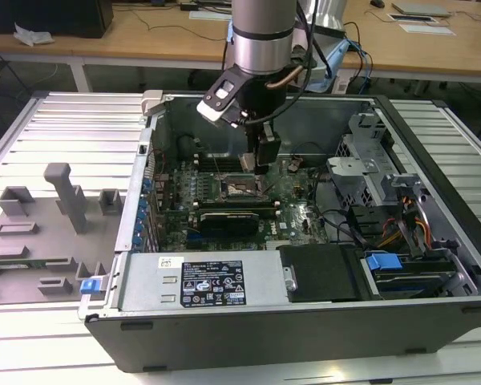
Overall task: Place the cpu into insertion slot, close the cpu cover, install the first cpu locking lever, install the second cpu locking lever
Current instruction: 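Place the cpu into insertion slot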
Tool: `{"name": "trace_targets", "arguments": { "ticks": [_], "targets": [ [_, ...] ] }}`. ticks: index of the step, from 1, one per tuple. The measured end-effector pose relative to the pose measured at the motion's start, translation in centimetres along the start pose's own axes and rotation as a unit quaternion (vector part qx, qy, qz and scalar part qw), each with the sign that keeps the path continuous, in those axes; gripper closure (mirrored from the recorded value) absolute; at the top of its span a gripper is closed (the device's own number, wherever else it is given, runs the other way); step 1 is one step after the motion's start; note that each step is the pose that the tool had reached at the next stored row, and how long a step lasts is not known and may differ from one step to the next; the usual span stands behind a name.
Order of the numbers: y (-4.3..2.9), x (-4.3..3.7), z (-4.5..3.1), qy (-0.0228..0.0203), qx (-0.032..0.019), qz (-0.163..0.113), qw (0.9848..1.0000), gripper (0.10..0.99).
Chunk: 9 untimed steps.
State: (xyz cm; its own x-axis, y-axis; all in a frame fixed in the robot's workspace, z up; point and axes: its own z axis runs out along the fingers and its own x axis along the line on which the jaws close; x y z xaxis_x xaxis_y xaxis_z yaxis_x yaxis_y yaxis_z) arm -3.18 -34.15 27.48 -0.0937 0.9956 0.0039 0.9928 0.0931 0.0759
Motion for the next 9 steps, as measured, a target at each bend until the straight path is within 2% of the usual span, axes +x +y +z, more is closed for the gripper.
{"name": "trace_targets", "arguments": {
  "ticks": [2, 4, 8, 9],
  "targets": [
    [-0.04, 0.01, 0.54, -0.0016, -0.0001, 0.021, 0.9998, 0.545],
    [-0.11, 0.18, 1.16, -0.0022, -0.0001, 0.029, 0.9996, 0.545],
    [-0.41, 0.75, 1.96, -0.0024, -0.0001, 0.030, 0.9995, 0.545],
    [-0.74, 1.05, 2.40, -0.0023, -0.0003, 0.030, 0.9995, 0.545]
  ]
}}
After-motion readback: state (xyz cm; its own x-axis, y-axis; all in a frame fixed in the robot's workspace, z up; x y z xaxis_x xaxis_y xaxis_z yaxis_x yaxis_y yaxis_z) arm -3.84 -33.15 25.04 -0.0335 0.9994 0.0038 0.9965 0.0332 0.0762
